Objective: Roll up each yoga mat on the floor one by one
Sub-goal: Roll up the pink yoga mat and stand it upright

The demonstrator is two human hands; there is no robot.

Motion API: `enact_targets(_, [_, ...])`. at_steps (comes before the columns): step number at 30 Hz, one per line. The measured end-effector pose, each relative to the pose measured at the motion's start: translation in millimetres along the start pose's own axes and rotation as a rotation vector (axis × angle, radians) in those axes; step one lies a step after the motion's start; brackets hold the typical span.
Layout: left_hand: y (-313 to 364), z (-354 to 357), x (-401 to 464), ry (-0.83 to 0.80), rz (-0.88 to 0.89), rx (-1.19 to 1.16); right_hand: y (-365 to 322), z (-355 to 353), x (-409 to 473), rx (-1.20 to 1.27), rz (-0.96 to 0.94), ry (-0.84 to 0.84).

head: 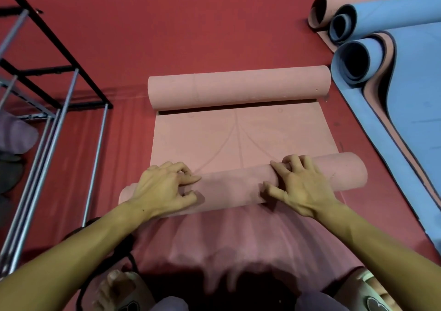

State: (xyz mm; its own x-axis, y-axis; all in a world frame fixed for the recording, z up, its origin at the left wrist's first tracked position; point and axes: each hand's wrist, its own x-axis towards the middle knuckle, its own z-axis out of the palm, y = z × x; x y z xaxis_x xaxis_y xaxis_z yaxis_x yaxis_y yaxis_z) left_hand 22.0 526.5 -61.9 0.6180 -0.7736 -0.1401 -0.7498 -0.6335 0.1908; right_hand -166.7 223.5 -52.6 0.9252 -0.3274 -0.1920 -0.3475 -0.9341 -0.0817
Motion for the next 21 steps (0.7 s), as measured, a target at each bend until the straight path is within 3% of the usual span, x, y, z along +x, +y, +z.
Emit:
enact_targets(8, [-1,14,-10,0.018,0.074,0.148,11,4,3,-0.045,-0.098,-0.004])
enact_targets(11, [-3,18,-9,0.024,0.102,0.199,8,5,2,-0.049,-0.055,0.014])
enact_targets(21, [5,8,1,-0.066,0.041,0.173,8,-4,10,-0.067,-0.070,0.066])
